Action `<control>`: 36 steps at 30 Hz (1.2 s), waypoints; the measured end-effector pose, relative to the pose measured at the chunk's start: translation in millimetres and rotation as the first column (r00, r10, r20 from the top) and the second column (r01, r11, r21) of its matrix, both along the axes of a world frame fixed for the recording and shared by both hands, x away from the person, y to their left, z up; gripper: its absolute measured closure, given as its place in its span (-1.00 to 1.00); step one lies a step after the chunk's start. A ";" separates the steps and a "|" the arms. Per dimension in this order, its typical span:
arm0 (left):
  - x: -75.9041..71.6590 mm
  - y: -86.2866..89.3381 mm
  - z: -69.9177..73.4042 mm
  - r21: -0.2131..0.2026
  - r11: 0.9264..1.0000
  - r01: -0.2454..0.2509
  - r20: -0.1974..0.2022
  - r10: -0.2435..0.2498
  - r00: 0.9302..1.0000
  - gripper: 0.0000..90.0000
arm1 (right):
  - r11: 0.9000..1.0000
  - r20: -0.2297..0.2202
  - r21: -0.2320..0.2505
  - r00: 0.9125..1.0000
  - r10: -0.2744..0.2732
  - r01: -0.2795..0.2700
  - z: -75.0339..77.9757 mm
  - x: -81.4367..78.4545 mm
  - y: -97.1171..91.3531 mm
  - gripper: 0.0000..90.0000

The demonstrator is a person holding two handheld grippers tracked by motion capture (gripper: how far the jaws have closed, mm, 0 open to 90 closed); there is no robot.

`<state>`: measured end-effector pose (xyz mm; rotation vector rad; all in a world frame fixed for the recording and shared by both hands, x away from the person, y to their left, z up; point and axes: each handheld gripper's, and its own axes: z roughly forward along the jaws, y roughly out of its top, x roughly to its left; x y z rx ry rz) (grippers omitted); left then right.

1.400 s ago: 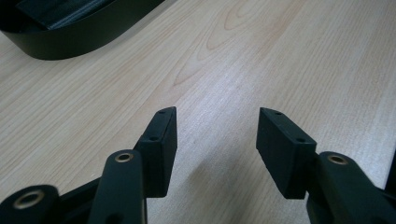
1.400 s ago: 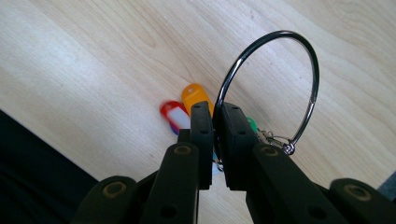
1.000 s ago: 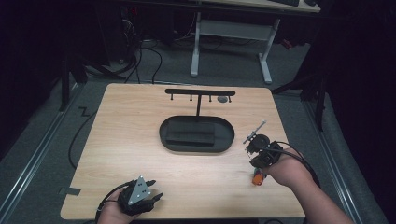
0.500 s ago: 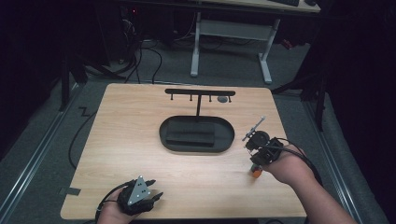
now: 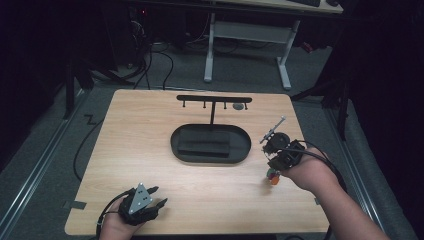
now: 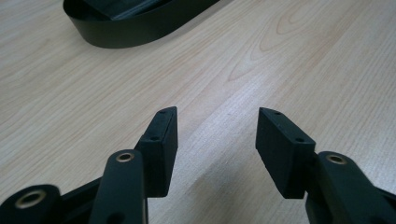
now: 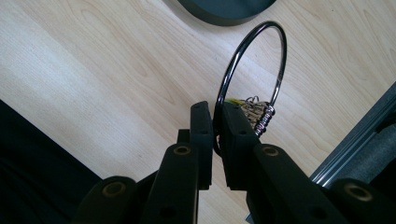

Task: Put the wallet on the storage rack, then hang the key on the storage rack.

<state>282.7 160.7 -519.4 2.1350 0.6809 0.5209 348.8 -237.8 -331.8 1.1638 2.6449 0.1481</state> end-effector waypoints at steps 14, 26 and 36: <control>3.9 9.8 -1.3 -0.003 0.999 -0.042 -0.009 0.042 0.999 0.10 | 1.000 0.022 0.028 1.000 0.001 -0.002 6.3 23.6 7.5 0.88; -1.2 18.7 -1.6 -0.005 0.999 -0.052 -0.013 0.052 0.999 0.10 | 0.998 0.039 0.062 0.999 -0.035 0.032 17.9 51.7 11.0 0.88; -7.4 27.6 -2.1 -0.021 0.997 -0.072 -0.021 0.072 0.997 0.10 | 0.996 0.060 0.084 0.998 -0.023 0.018 24.2 80.8 17.4 0.89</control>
